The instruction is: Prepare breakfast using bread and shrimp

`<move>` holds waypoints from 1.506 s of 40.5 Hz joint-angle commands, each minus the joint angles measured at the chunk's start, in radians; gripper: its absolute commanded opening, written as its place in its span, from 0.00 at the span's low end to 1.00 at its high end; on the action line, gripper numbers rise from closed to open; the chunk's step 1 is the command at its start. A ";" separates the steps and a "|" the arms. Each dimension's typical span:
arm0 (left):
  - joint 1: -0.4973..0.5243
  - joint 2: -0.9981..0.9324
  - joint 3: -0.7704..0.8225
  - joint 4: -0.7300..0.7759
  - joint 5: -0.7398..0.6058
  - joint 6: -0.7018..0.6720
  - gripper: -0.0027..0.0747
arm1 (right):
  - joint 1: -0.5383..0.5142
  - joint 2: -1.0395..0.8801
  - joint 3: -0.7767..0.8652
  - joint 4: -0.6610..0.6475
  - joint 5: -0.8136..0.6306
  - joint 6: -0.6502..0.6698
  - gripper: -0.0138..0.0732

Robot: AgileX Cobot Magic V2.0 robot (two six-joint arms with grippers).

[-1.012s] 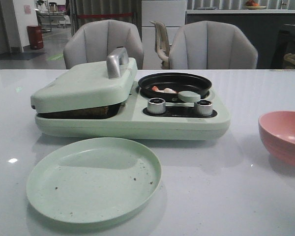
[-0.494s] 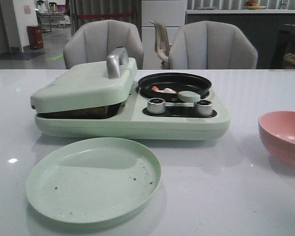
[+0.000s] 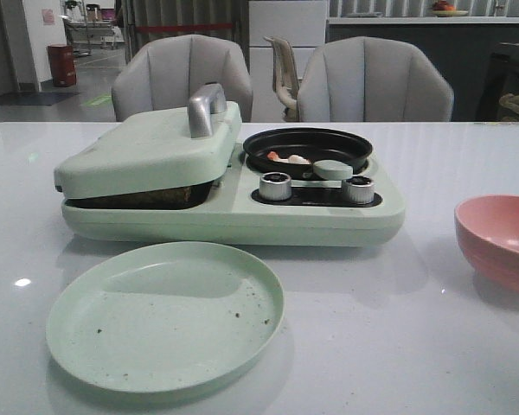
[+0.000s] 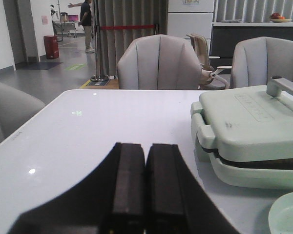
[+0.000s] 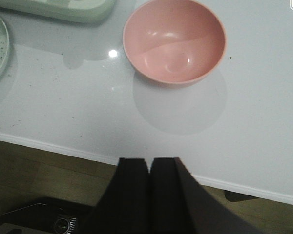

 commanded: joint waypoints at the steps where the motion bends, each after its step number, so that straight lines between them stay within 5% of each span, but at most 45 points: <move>1: -0.007 -0.023 0.006 0.002 -0.096 -0.008 0.17 | 0.001 0.002 -0.026 -0.003 -0.056 0.000 0.21; 45: -0.007 -0.023 0.006 0.002 -0.096 -0.008 0.17 | -0.004 -0.043 -0.015 -0.003 -0.062 -0.001 0.21; 61: -0.005 -0.021 0.006 0.002 -0.096 -0.008 0.17 | -0.068 -0.413 0.409 -0.011 -0.711 -0.001 0.21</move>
